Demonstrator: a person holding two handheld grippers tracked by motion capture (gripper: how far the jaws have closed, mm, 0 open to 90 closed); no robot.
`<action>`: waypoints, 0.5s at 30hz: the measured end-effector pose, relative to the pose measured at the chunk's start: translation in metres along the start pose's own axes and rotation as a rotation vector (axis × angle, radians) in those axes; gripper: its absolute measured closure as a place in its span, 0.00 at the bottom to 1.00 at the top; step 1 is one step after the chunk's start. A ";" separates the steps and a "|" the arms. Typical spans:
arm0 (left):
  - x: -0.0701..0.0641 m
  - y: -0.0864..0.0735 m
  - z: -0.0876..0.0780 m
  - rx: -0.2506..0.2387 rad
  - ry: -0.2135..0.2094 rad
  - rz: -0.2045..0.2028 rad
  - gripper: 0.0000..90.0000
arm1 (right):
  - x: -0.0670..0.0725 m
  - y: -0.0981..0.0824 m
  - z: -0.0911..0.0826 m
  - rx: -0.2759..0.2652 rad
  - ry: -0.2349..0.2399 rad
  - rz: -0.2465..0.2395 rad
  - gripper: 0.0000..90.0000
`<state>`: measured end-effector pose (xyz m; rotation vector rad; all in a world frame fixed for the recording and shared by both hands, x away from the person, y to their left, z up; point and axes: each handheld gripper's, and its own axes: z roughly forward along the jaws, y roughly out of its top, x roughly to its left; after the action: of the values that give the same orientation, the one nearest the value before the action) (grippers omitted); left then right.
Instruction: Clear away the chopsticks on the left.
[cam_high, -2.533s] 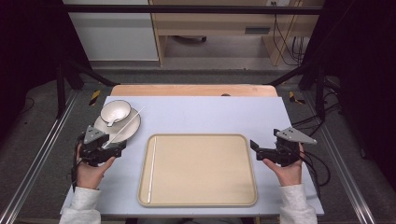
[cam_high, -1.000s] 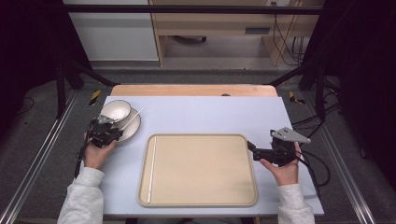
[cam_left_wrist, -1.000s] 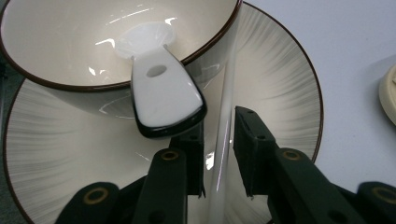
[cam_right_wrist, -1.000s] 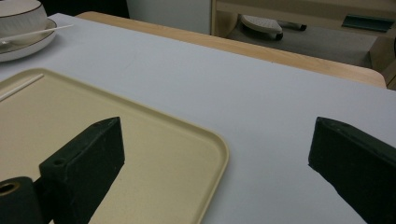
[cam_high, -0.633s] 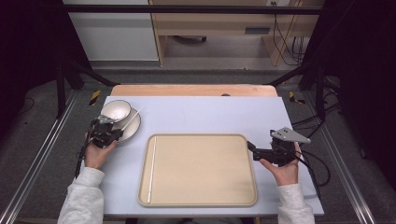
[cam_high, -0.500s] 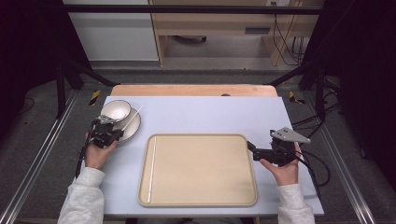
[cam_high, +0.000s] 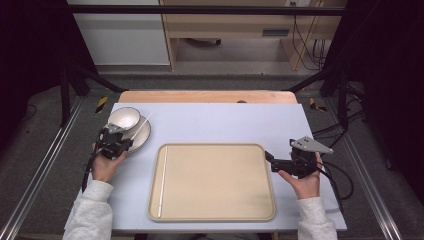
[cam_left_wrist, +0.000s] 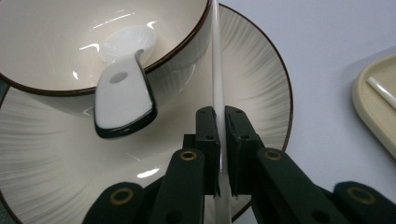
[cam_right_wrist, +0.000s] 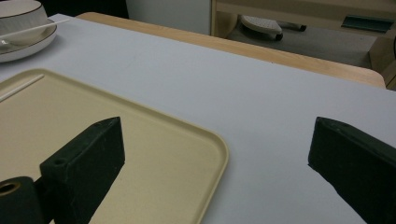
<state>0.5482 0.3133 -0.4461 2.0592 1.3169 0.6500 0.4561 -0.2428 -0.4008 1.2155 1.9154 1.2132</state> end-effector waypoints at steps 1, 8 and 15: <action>-0.001 0.000 -0.001 -0.004 -0.002 -0.002 0.94 | 0.000 0.000 0.000 -0.001 -0.001 -0.001 0.05; -0.012 0.001 -0.012 -0.021 0.013 -0.003 0.94 | -0.001 0.001 -0.003 -0.013 -0.001 0.007 0.04; -0.023 0.000 -0.026 -0.054 0.025 -0.002 0.94 | -0.002 0.001 -0.004 -0.017 -0.003 0.006 0.04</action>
<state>0.5214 0.2977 -0.4303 2.0122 1.3013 0.7056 0.4540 -0.2463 -0.3978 1.2147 1.8964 1.2276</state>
